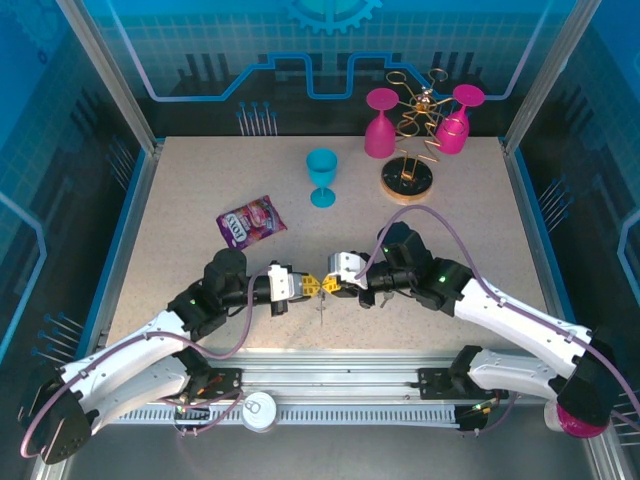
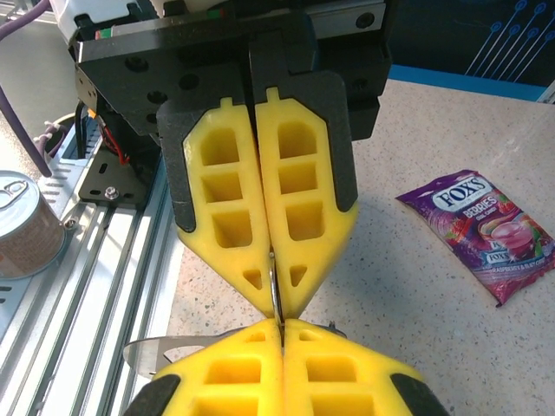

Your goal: Put the keys on the keyring

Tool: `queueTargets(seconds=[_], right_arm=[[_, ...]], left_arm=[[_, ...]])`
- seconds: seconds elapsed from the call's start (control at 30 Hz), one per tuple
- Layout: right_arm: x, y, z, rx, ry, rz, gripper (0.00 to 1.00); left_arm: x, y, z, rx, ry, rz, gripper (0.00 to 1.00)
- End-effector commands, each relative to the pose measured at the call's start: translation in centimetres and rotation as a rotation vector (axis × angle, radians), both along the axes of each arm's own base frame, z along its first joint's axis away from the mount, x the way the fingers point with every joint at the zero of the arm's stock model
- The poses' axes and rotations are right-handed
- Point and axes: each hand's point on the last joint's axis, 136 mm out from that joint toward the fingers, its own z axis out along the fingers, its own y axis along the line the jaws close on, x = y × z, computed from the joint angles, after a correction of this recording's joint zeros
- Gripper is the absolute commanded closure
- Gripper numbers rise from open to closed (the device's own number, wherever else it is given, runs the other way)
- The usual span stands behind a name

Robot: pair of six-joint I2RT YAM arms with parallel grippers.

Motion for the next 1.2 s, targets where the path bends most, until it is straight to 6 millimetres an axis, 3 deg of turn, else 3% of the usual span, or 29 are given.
queueTargets(seconds=[0.0,0.1,0.17,0.2,0.33,0.6,0.97,1.07,1.17], right_arm=[[-1.0,0.9,2.9,0.062,-0.026,0.052,1.00],[-0.7,0.7,2.7,0.089,-0.030,0.035,0.99],[-0.4,0.3,2.6,0.134,-0.040,0.013,0.76],[-0.2,0.0,2.6,0.161,-0.044,0.005,0.71],[0.1,-0.8,2.4,0.240,-0.030,0.005,0.70],[0.0,-0.5,1.8,0.269,-0.021,0.041,0.72],[0.0,0.3,1.9,0.283,-0.001,0.082,0.82],[0.1,0.5,2.0,0.283,0.002,0.090,0.87],[0.0,0.6,2.1,0.282,0.005,0.101,1.00]], left_arm=[[0.6,0.0,0.6,0.013,-0.014,0.023,1.00],[0.4,0.0,1.0,-0.014,-0.021,0.021,1.00],[0.2,0.0,1.3,-0.039,-0.021,0.016,1.00],[0.0,0.0,1.5,-0.051,-0.019,0.009,1.00],[-0.5,-0.1,1.7,-0.073,-0.002,-0.017,1.00],[-0.7,-0.2,1.9,-0.096,0.004,-0.032,1.00],[-1.0,-0.3,2.1,-0.114,0.006,-0.053,1.00],[-1.2,-0.4,2.2,-0.126,0.010,-0.063,1.00],[-1.3,-0.4,2.4,-0.133,0.010,-0.066,1.00]])
